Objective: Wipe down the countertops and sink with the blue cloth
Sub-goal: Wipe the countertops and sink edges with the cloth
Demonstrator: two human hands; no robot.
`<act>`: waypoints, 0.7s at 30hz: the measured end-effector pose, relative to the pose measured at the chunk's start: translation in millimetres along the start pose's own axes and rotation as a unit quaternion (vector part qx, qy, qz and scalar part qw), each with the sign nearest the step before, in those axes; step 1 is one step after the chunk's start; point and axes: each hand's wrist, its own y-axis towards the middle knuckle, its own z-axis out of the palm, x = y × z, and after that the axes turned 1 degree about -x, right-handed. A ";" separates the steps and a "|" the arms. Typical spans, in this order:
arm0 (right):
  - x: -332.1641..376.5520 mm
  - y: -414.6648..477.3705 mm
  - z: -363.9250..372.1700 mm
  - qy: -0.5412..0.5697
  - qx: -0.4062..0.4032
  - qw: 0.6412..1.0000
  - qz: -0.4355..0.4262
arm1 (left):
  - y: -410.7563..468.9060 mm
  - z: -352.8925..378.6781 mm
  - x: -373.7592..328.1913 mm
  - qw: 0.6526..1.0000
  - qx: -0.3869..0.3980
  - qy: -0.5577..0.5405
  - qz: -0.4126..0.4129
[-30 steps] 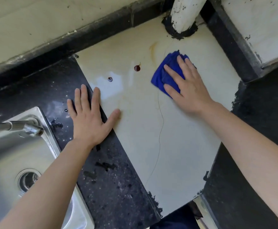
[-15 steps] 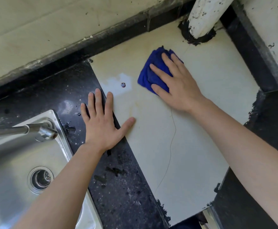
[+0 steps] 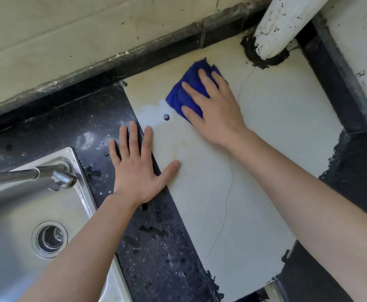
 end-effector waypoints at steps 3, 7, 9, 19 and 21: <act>-23.8 -42.5 -1.2 0.002 0.038 0.998 -0.045 | -0.1 -1.0 -0.7 1.000 0.003 0.007 0.002; -23.3 -22.7 -3.9 0.006 0.056 0.998 0.019 | 0.7 -1.3 -0.8 1.000 0.008 0.011 -0.003; -16.8 11.8 -4.0 0.016 0.038 0.998 0.057 | -0.1 0.0 -0.4 1.000 0.007 0.009 -0.002; -6.5 -105.3 16.6 0.037 0.021 0.997 -0.059 | 0.6 2.7 3.0 1.000 0.010 -0.009 0.003; -29.9 -136.4 14.3 0.041 0.040 0.994 -0.091 | 0.7 3.5 2.6 1.000 0.012 -0.004 0.004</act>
